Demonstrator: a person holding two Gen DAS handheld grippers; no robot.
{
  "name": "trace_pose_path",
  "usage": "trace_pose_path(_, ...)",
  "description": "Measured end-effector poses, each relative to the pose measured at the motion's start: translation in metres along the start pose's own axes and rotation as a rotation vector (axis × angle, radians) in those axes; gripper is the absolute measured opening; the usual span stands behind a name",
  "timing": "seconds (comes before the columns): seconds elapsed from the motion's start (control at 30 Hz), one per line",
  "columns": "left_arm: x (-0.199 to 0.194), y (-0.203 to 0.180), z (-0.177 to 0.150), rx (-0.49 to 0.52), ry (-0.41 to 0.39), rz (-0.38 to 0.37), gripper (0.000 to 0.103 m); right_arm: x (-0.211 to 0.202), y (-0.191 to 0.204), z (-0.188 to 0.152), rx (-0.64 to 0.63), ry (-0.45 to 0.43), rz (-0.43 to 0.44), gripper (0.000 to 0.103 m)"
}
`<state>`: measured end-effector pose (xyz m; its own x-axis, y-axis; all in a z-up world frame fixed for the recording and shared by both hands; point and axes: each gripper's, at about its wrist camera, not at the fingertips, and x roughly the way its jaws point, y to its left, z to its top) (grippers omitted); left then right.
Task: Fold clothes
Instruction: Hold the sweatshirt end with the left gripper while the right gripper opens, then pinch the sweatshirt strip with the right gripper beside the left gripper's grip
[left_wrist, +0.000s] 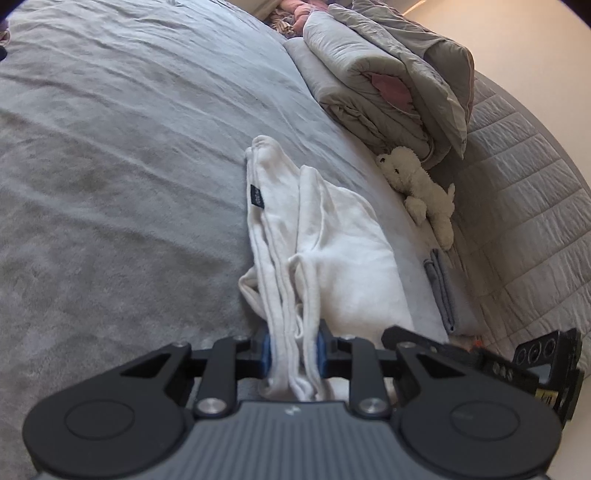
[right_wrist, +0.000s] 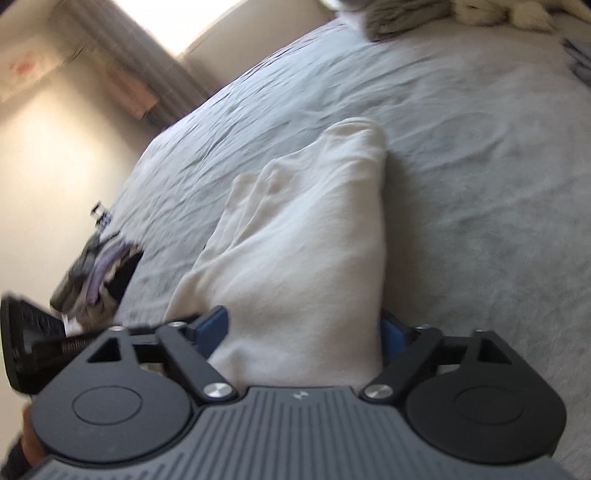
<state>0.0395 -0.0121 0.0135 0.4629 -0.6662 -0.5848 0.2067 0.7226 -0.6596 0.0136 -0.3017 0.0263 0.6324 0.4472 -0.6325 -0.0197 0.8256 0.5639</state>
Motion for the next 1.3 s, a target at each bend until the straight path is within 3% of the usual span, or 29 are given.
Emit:
trace_pose_path(0.07,0.000,-0.001,0.000,0.005,0.000,0.002,0.023,-0.001,0.001,0.001,-0.008,-0.006,-0.019,0.063)
trace_pose_path(0.3,0.001,0.001,0.000,0.002,0.003,0.001,0.023,-0.003,0.008,0.002,-0.060,-0.024,-0.038,0.060)
trace_pose_path(0.47,0.003,0.000,0.000,0.010,0.005,0.003,0.023,0.009,-0.004,0.001,0.014,0.015,0.008,0.079)
trace_pose_path(0.6,0.004,-0.001,0.000,0.021,0.003,0.013,0.023,0.015,0.011,-0.005,-0.084,-0.006,-0.037,0.080)
trace_pose_path(0.77,0.000,-0.012,-0.002,0.096,-0.022,0.044,0.022,0.005,0.025,-0.008,-0.148,-0.070,-0.092,0.052)
trace_pose_path(0.87,-0.007,-0.024,-0.005,0.172,-0.066,0.066,0.021,-0.004,0.036,-0.010,-0.200,-0.122,-0.109,0.046)
trace_pose_path(0.97,-0.009,-0.028,-0.005,0.201,-0.084,0.090,0.021,-0.010,0.057,-0.018,-0.329,-0.194,-0.134,0.046)
trace_pose_path(1.03,-0.004,-0.025,-0.004,0.188,-0.064,0.103,0.021,-0.006,0.057,-0.017,-0.339,-0.181,-0.142,0.046)
trace_pose_path(1.17,-0.001,-0.021,-0.004,0.181,-0.050,0.112,0.021,0.009,0.042,-0.015,-0.282,-0.103,-0.146,0.052)
trace_pose_path(1.3,-0.001,-0.015,-0.003,0.153,-0.042,0.099,0.024,0.011,0.027,-0.008,-0.166,-0.067,-0.085,0.060)
